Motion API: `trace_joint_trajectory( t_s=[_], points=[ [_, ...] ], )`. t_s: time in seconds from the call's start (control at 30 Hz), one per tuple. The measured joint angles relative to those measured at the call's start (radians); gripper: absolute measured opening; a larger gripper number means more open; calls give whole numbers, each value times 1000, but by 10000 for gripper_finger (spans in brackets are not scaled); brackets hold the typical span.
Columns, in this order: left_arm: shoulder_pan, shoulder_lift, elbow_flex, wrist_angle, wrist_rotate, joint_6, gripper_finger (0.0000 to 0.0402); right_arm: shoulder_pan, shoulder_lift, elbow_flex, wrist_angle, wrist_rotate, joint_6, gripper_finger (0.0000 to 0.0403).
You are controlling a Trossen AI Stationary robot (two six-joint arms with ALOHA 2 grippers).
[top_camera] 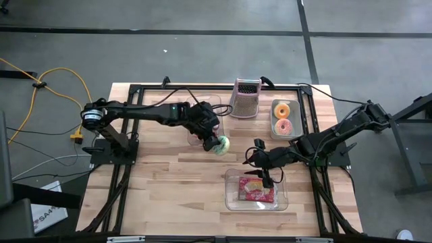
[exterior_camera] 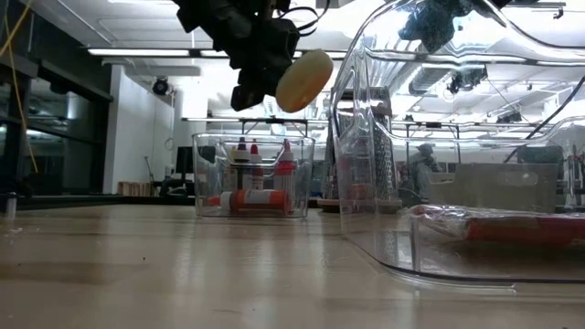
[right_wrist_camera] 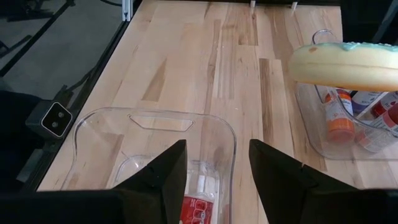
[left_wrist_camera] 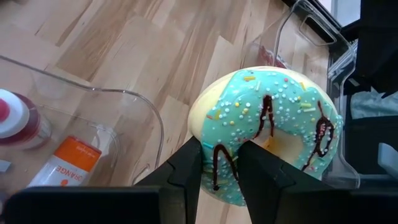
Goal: Pick & Place Food Item
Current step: Put the blue donut into the gray bin
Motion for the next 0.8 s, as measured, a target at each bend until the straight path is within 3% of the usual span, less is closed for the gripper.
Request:
trace_joint_trajectory(
  t_s=[0.6,0.8],
  points=[
    [-1,0,0,167,-13,107,90,0,0,0,206,0,0,162],
    [-3,-1,0,206,-15,141,90,0,0,0,183,2,4,162]
  ],
)
